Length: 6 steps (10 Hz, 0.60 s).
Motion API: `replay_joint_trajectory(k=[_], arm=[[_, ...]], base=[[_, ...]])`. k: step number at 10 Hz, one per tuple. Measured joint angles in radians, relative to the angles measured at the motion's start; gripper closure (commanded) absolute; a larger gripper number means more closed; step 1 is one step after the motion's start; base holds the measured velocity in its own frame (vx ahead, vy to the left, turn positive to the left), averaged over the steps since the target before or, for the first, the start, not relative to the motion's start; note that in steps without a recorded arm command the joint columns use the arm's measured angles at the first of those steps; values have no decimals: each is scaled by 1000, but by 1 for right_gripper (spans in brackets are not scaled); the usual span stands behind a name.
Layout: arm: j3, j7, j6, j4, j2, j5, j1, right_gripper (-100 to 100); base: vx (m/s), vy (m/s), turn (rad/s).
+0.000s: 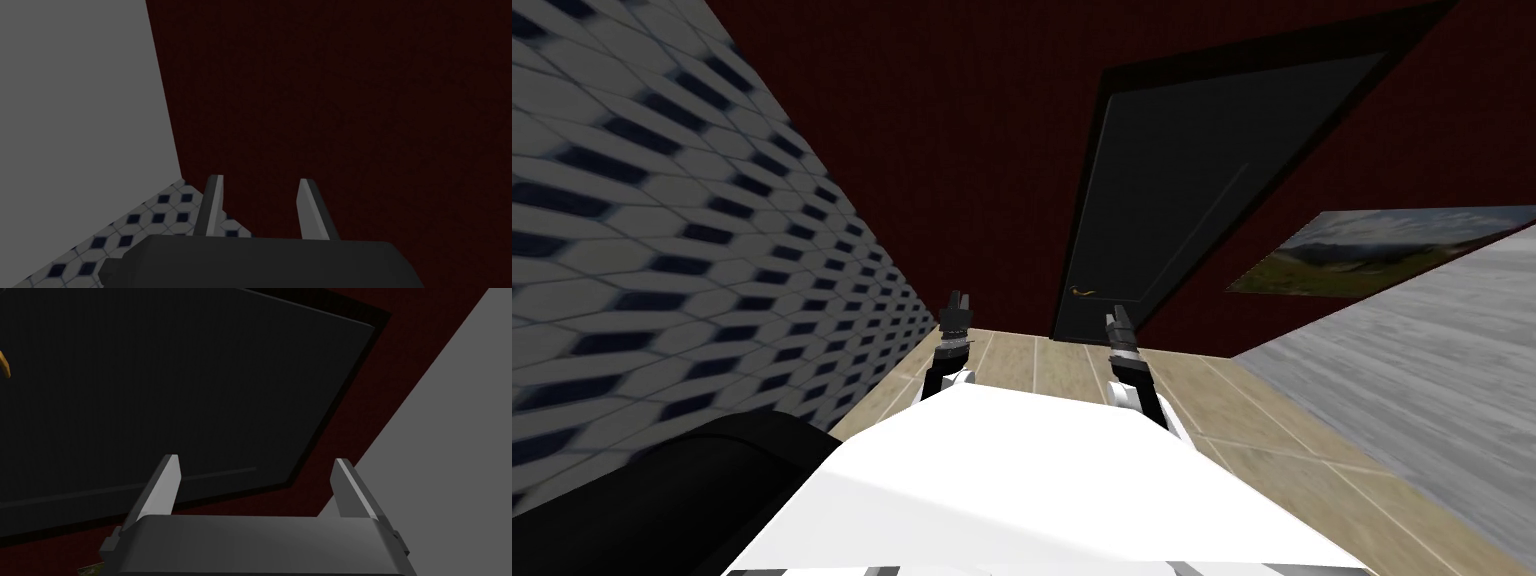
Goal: Pull the door open
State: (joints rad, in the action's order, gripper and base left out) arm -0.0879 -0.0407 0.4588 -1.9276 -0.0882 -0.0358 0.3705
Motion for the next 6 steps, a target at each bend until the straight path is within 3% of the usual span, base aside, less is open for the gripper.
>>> replay_joint_trajectory(k=[5, 6], arm=[[-9, 18, 24, 134, -16, 10, -29, -100], [-12, 22, 29, 171, -20, 12, -47, -100]], base=[[75, -32, 62], [110, -47, 73]])
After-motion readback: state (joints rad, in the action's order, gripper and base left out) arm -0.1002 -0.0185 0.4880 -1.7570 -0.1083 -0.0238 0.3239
